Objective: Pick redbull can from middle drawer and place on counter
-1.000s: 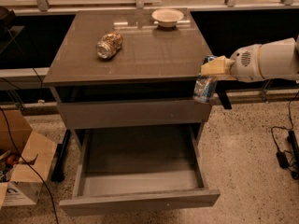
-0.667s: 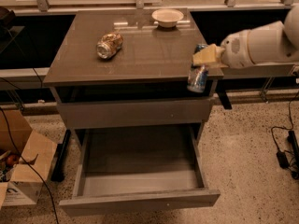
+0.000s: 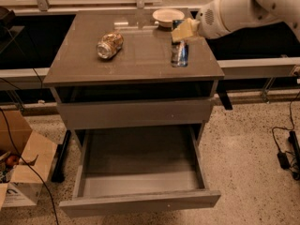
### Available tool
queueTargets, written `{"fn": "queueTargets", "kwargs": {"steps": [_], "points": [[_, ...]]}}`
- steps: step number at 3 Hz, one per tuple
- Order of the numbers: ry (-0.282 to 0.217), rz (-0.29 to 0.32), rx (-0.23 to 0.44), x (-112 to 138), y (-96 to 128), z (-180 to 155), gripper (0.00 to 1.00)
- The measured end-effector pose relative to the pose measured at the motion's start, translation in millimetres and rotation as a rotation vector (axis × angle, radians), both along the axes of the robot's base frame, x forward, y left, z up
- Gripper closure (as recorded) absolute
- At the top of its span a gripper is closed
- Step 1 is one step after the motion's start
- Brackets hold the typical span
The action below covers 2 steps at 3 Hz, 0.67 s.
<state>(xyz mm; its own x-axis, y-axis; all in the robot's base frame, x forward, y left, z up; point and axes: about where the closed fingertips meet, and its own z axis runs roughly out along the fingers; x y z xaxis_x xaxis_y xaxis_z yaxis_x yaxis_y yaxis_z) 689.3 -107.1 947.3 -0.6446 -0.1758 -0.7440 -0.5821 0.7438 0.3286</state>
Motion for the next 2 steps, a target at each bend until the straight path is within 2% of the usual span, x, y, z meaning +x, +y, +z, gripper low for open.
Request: {"fn": "queueTargets", "kwargs": {"steps": [1,2], "points": [[-0.001,0.040,-0.048,27.6,23.9,-6.8,0.81],[0.037,0.046,-0.088,58.3,38.2,-31.0,0.50]]}}
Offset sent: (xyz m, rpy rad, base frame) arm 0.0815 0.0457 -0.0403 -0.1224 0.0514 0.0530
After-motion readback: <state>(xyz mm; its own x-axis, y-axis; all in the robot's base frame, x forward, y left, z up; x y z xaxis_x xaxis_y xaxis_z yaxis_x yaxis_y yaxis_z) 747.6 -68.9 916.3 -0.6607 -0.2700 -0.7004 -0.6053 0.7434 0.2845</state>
